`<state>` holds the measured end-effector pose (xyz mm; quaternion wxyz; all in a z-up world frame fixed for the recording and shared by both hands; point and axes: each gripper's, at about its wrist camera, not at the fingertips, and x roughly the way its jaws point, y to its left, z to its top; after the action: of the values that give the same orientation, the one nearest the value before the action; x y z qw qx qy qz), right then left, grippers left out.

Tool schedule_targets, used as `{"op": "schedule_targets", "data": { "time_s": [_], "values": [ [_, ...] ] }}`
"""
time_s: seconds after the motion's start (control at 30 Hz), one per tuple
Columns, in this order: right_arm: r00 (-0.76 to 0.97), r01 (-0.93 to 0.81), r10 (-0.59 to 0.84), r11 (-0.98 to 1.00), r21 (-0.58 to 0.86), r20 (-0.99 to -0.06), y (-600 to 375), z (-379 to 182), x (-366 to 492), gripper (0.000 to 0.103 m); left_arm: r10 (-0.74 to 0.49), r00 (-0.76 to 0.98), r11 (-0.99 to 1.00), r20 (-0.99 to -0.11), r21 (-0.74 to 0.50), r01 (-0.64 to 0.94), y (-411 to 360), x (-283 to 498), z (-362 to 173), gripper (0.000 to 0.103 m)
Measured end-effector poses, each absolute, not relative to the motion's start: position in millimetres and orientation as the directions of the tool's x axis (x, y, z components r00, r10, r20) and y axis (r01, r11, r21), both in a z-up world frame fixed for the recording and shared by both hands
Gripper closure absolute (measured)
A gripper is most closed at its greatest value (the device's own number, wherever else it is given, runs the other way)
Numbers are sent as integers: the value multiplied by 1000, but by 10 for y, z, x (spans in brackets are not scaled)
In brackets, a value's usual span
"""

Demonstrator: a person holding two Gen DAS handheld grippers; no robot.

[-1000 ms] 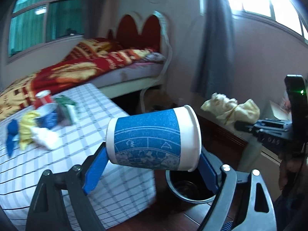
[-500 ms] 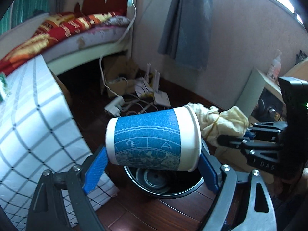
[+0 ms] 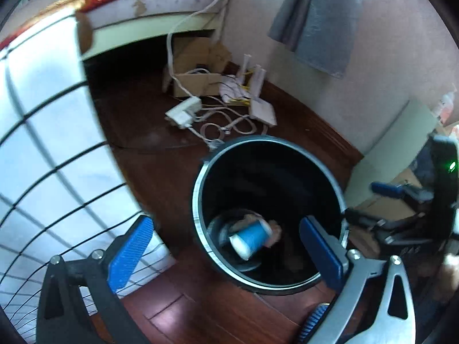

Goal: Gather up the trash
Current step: 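Carry both items over the black bin and open both tools to drop them, then move both tools back toward the table of trash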

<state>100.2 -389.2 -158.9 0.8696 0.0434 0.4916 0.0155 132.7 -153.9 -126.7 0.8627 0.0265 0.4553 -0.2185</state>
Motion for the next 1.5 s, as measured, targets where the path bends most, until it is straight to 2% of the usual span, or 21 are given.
{"op": "schedule_targets", "data": {
  "time_s": [0.13, 0.37, 1.03, 1.5],
  "values": [
    [542, 30, 64, 995, 95, -838, -3869, -1508, 1042, 0, -285, 555, 930, -781, -86, 358, -1392, 1243, -1176, 0],
    [564, 5, 75, 995, 95, -822, -3699, -1374, 1038, 0, -255, 591, 943, -766, -63, 325, -1237, 1216, -1053, 0],
    [672, -141, 144, 988, 65, -726, -2885, -605, 962, 0, -194, 710, 973, -678, -41, 227, -730, 948, -461, 0],
    [728, -284, 250, 957, 51, -638, -2081, -131, 1079, 0, -68, 794, 998, -605, -43, 53, 54, 759, -100, 0]
  ]
}}
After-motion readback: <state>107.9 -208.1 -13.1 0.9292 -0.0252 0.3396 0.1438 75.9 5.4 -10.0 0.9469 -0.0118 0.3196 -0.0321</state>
